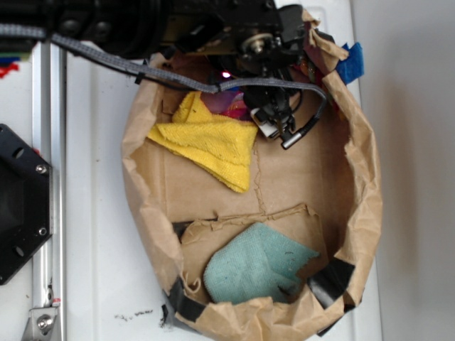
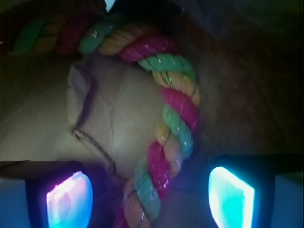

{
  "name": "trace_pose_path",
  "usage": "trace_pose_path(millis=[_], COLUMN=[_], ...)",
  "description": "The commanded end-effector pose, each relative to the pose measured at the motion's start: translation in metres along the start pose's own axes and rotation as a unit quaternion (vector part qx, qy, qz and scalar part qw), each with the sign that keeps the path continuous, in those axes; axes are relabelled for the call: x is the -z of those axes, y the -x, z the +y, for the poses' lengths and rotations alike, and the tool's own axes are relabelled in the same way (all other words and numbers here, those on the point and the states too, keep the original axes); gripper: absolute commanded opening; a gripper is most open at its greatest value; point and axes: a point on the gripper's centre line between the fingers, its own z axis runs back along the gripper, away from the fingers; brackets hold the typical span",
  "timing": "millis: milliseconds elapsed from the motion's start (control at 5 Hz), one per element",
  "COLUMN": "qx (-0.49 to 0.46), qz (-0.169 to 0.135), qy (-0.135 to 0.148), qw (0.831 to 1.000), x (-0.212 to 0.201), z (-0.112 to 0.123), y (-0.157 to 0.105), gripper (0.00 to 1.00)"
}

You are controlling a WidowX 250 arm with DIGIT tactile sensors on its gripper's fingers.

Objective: Grab the multicolored rope.

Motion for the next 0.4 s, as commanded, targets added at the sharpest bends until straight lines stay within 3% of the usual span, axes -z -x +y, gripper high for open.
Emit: trace_pose_path(millis=[0,200], qx=[-0.009,-0.009], qz=[-0.029,0.011], qy=[0.004,0.029], qw=[1.0,0.999], x=[-0.003,0.016], z=[0.009,0.005], y=[-0.013,-0.013], gripper=[1.0,1.0])
